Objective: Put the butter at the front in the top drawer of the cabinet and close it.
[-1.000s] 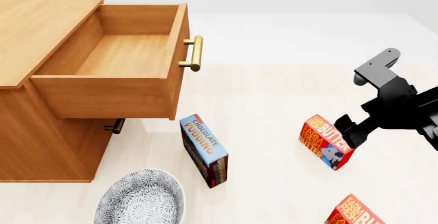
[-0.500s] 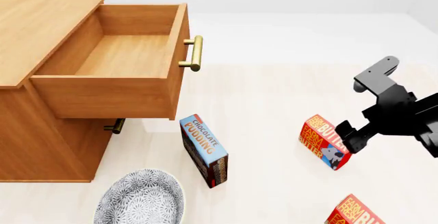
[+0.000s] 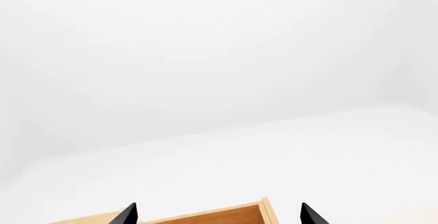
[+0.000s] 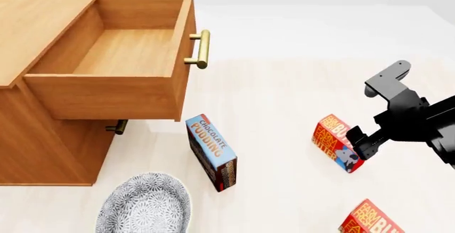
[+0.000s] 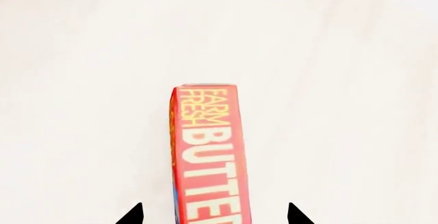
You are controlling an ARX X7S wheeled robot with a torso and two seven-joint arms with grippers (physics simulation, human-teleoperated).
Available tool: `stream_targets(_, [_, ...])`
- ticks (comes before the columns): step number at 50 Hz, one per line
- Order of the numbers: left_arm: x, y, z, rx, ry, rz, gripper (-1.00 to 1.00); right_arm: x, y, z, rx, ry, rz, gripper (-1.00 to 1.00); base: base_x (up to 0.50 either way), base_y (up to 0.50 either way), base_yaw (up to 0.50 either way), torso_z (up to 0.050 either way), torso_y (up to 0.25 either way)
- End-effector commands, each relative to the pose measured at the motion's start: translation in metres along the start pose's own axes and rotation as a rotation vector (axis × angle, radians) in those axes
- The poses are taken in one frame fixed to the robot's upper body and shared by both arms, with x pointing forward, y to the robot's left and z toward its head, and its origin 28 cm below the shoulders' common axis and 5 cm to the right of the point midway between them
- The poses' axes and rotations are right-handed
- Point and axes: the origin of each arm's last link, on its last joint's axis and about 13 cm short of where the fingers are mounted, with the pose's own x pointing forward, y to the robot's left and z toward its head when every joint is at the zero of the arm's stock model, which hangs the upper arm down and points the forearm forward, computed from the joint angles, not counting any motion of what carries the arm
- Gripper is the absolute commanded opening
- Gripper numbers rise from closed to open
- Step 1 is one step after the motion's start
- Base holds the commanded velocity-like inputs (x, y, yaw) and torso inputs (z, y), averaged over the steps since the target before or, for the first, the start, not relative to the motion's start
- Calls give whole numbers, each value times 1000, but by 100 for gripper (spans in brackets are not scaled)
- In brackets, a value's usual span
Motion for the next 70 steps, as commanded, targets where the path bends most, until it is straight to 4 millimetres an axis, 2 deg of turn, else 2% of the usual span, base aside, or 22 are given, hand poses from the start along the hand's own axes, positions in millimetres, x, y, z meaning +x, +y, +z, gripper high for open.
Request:
stream_targets(1, [0, 0, 0, -2, 8, 1, 100, 1, 0, 0, 2, 2, 3, 100, 0, 0, 0, 0, -141])
stream_targets(18, [0, 0, 0, -6, 17, -3, 100, 0, 0, -4, 7, 11, -2, 100, 0, 0, 0, 0, -136])
stream_targets(34, [0, 0, 0, -14, 16, 0, 100, -5, -3, -13, 31, 25, -31, 100, 0, 0, 0, 0, 0])
stream_targets(70, [0, 0, 0, -20, 20, 9, 100, -4, -2, -14, 37, 23, -30, 100, 0, 0, 0, 0, -42])
